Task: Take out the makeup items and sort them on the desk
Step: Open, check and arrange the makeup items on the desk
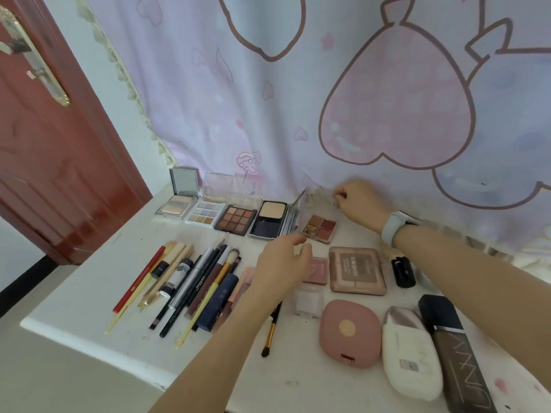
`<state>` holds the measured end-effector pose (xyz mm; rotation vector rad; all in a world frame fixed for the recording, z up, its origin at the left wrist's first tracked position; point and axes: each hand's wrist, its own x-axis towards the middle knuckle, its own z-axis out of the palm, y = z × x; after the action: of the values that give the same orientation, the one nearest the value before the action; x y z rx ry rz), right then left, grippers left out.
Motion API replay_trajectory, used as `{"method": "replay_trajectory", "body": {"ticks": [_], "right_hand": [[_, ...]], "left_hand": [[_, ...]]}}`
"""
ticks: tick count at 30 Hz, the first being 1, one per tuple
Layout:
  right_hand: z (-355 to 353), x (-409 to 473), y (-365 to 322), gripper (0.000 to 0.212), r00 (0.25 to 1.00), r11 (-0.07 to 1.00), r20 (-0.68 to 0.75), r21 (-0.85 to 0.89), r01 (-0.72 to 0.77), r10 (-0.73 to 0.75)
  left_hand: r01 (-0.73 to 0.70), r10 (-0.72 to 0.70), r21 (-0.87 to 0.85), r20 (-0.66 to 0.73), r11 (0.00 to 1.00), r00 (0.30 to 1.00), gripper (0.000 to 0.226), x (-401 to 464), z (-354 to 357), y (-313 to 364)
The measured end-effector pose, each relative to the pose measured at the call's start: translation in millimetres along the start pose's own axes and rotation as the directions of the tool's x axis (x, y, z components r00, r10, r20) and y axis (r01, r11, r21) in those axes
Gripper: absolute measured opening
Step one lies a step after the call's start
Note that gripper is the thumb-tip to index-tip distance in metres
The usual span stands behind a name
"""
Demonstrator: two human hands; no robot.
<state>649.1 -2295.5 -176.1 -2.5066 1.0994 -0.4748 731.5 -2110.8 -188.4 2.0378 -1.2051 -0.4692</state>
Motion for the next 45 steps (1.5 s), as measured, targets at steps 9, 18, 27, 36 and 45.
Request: {"method": "replay_trajectory", "body": {"ticks": [9, 18, 27, 36, 45], "right_hand": [[5.4, -6.2, 0.2, 0.020, 0.976, 0.993, -0.197, -0.079, 0.084, -0.098], [-15.5, -73.9, 3.6, 0.059, 0.857, 0.903, 0.486, -0.273, 0.333, -0.169], [-13.9, -82.4, -1.6, 0.096, 0.818, 0.924, 0.561, -0.237, 0.302, -0.123], [-34.5, -97.3, 23.0, 0.078, 0.886, 0.954, 0.458, -0.228, 0.193, -0.069], [-52.0, -105.6, 30.6, 0.032, 0.923, 0.998, 0.380, -0.013, 0.062, -0.053]], "left_hand": [[-0.230, 0.145, 0.501, 0.203, 0.834, 0.968, 0.035, -6.0, 5.8, -14.7], [-0.264, 0.171, 0.473, 0.232, 0.841, 0.958, 0.035, -9.5, -1.5, -14.9], [-0.311, 0.244, 0.466, 0.200, 0.828, 0.949, 0.032, -11.7, -0.9, -20.9], [-0.340, 0.277, 0.441, 0.203, 0.830, 0.939, 0.030, -17.3, 2.3, -20.2], [-0.246, 0.225, 0.317, 0.102, 0.916, 0.969, 0.031, -18.5, 4.5, -14.5]]}}
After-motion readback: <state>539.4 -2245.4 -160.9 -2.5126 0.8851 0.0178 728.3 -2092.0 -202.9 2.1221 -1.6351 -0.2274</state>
